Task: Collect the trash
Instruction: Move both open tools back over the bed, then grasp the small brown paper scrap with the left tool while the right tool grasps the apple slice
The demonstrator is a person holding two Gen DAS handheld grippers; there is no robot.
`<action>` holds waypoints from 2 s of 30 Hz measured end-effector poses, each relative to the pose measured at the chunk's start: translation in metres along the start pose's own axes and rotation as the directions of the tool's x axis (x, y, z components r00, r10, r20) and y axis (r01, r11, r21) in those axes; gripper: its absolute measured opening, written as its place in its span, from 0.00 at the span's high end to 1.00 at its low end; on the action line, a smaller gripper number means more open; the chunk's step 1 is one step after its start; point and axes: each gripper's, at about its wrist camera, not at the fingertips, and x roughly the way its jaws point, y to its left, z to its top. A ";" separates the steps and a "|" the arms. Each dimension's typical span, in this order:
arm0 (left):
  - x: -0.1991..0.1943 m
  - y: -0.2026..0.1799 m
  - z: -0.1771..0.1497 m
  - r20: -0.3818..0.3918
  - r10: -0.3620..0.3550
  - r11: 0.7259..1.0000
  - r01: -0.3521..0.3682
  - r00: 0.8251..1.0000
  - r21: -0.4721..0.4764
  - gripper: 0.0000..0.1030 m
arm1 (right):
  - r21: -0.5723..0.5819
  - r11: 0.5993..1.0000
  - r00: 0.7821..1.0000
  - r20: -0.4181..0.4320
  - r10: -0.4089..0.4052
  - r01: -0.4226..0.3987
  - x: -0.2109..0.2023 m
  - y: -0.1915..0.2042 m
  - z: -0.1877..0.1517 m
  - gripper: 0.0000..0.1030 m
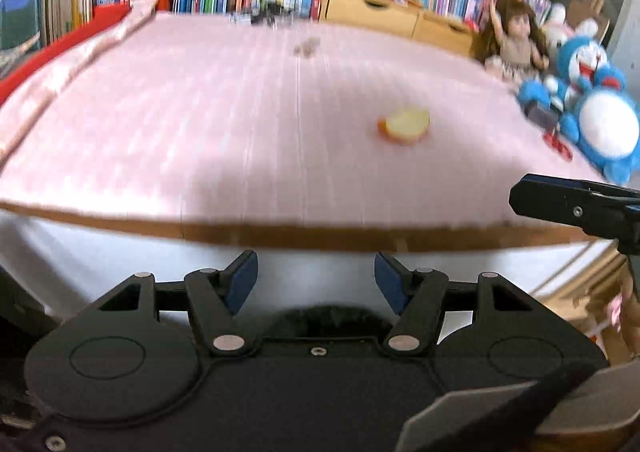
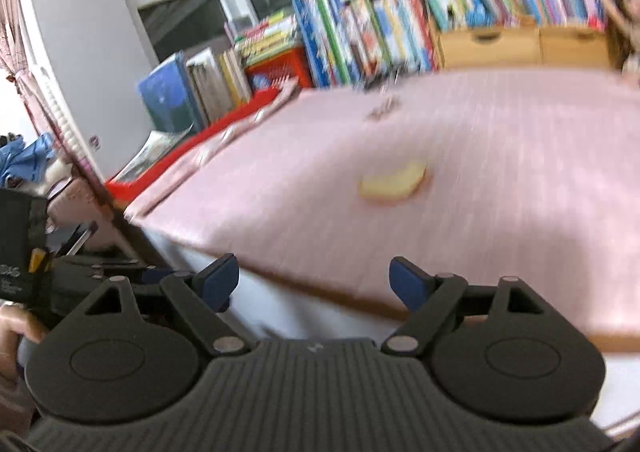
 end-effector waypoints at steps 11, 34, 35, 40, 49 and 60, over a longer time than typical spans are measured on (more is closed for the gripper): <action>0.006 0.004 0.093 0.109 0.002 1.000 -0.003 0.994 0.004 0.30 | -0.041 0.990 0.987 0.100 -0.128 0.132 0.017 -0.015 0.059 0.13; 0.161 0.010 0.243 0.089 0.050 0.999 -0.049 0.995 -0.009 0.23 | -0.069 0.982 0.984 0.015 -0.176 0.176 0.095 -0.043 0.080 0.13; 0.169 0.010 0.245 0.091 0.048 0.999 -0.047 0.995 -0.016 0.23 | -0.074 0.982 0.985 0.009 -0.174 0.174 0.098 -0.042 0.077 0.13; 0.212 0.003 0.256 0.088 0.079 0.997 -0.077 0.993 -0.024 0.21 | -0.115 0.983 0.989 -0.014 -0.145 0.142 0.111 -0.037 0.064 0.09; 0.274 0.000 0.254 0.056 0.143 0.989 -0.141 0.988 -0.042 0.21 | -0.197 0.970 0.985 -0.060 -0.160 0.145 0.135 -0.036 0.047 0.00; 0.293 -0.006 0.250 0.053 0.193 0.981 -0.193 0.980 -0.011 0.67 | -0.187 0.976 0.988 -0.091 -0.128 0.109 0.149 -0.047 0.044 0.00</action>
